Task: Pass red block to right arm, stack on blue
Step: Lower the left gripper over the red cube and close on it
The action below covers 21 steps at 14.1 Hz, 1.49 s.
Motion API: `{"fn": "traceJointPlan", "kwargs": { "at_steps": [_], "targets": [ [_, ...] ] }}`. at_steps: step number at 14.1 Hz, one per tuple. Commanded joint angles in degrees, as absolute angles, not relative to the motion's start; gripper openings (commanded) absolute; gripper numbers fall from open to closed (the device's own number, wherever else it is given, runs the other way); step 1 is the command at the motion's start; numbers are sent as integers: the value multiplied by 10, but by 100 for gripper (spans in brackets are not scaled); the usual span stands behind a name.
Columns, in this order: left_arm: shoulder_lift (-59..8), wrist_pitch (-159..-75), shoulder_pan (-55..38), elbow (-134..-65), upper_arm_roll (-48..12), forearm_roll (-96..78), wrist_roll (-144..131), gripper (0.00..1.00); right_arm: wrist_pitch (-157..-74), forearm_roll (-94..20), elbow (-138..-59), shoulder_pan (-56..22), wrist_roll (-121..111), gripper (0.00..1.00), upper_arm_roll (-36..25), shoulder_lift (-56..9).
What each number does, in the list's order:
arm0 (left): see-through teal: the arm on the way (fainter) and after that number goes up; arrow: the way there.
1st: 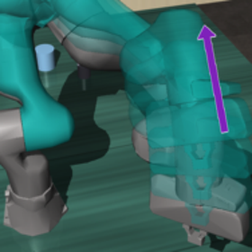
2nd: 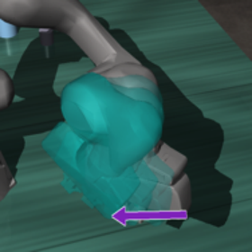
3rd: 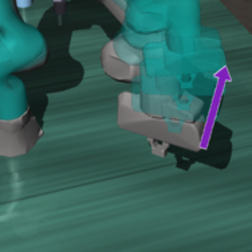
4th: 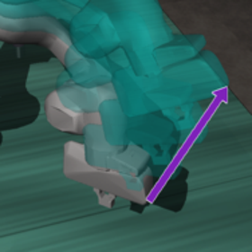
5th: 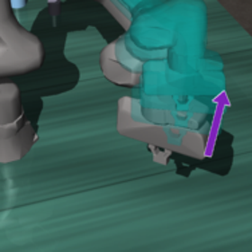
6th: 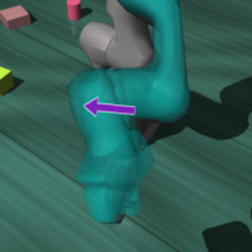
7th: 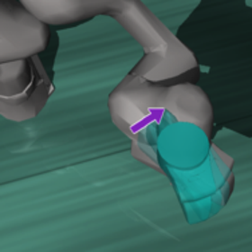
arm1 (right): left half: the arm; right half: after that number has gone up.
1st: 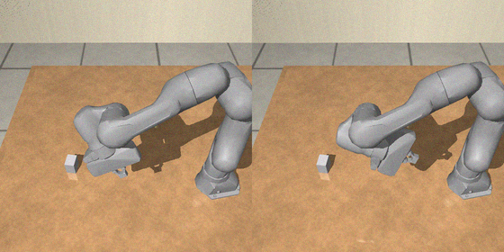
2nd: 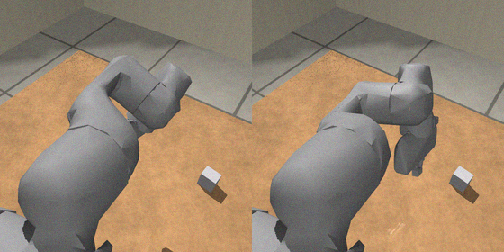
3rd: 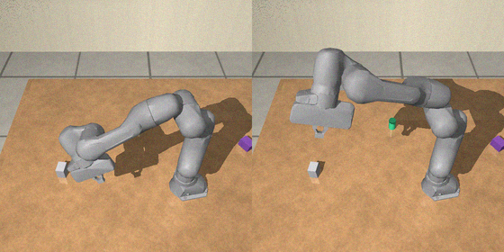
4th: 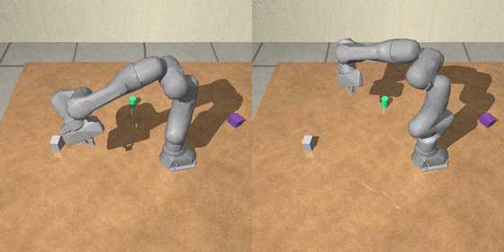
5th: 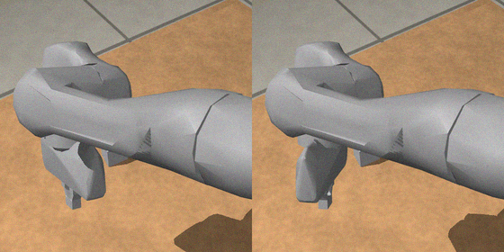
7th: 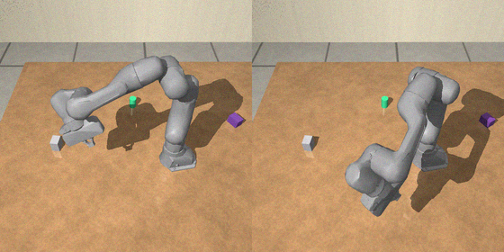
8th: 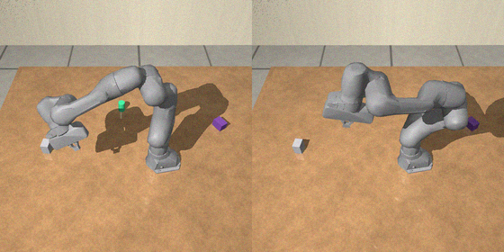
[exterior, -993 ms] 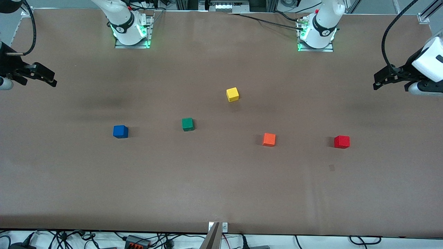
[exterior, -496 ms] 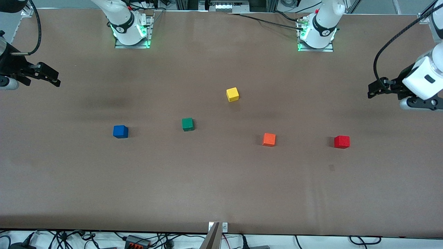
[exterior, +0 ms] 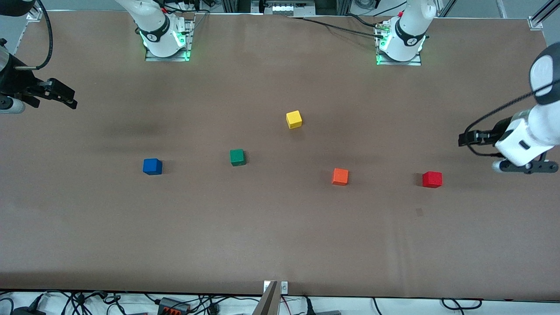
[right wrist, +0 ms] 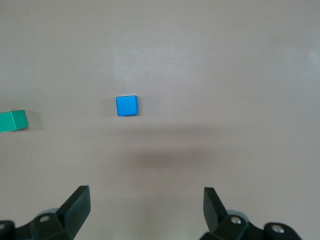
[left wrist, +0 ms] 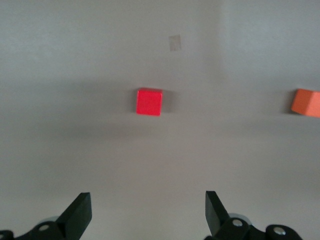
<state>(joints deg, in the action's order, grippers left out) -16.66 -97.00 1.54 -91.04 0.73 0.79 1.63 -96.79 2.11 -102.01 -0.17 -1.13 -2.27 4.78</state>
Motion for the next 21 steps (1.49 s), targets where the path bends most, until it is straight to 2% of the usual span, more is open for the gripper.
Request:
{"fn": "traceJointPlan", "kwargs": {
  "at_steps": [1,6,9,12,16,17,18,21],
  "targets": [
    [-192,-1071,31,-961,9,4,31,100,-962,15,-1024,-1,-21,100,-23,54],
    [-228,-1336,32,-1098,8,5,50,100,-962,15,-1028,1,-21,100,-23,53],
    [-257,-1446,33,-1147,8,5,60,100,-962,17,-1028,1,-19,100,-24,45],
    [-279,-1493,33,-1170,7,6,74,100,-962,17,-1027,-1,-17,100,-23,47],
    [-299,-1515,50,-1169,2,5,108,100,-954,17,-1027,1,-18,100,-24,47],
    [-301,-1516,50,-1169,2,5,108,95,-954,17,-1027,1,-18,100,-24,45],
    [-303,-1516,51,-1169,2,5,108,85,-954,18,-1027,-1,-18,100,-23,44],
    [-309,-1517,51,-1165,2,5,108,40,-953,17,-1027,-1,-17,100,-23,41]
  ]
}}
